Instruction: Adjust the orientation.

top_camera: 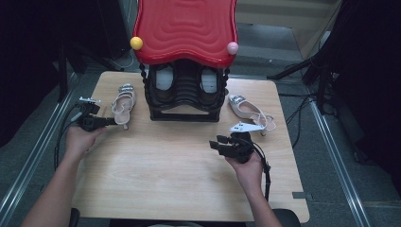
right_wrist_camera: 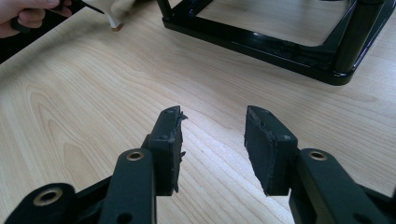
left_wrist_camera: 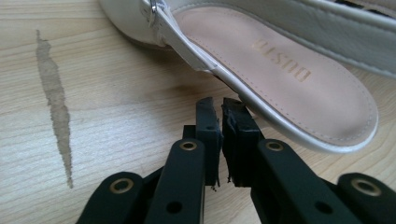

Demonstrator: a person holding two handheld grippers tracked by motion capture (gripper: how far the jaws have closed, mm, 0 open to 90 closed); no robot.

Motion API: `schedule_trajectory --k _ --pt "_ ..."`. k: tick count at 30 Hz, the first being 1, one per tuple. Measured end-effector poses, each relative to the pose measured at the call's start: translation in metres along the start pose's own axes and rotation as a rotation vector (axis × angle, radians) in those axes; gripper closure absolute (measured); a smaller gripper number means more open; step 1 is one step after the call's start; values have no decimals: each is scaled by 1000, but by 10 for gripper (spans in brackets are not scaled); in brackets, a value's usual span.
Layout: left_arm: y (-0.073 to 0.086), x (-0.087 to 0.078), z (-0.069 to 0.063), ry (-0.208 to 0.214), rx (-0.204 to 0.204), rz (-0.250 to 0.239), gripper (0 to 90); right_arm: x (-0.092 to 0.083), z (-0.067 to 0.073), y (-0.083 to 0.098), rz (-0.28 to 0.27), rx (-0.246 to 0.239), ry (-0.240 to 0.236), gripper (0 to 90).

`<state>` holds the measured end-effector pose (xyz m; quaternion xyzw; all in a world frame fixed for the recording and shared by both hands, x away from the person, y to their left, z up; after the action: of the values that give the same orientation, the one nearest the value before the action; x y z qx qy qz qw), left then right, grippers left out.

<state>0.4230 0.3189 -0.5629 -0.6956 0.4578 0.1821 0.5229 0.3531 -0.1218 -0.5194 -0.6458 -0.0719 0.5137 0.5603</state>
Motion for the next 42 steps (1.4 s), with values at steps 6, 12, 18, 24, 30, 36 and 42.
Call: schedule_trajectory --k 6,12,18,24,30,36,42 --pt "-8 -15 9 -56 -49 -19 682 -1 0 0 -1 -5 4 575" --pt "-28 -31 8 -61 -73 -59 627 0 -1 0 -1 -3 4 575" --pt "-47 -31 4 -103 -58 -49 609 0 -1 -1 -3 -5 5 575" --pt "-64 -24 -1 -118 -60 -55 595 0 -1 -1 -2 -10 5 575" --pt "-73 -7 -1 -154 -72 -54 588 1 0 -1 0 -10 3 575" --pt "-73 10 2 -175 -97 -55 585 1 1 0 3 -8 2 575" --pt "-74 18 5 -178 -104 -42 579 1 1 0 7 -10 4 575"
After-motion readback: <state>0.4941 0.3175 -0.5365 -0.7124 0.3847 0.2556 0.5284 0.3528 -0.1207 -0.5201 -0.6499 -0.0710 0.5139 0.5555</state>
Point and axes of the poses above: each handheld gripper's, and its own axes: x roughly forward along the jaws, y roughly out of its underside, z roughly to its left, the point moved 6 cm from there along x, roughly forward along the jaws, and after that the axes turned 7 degrees about -x, right-handed, at the moved point
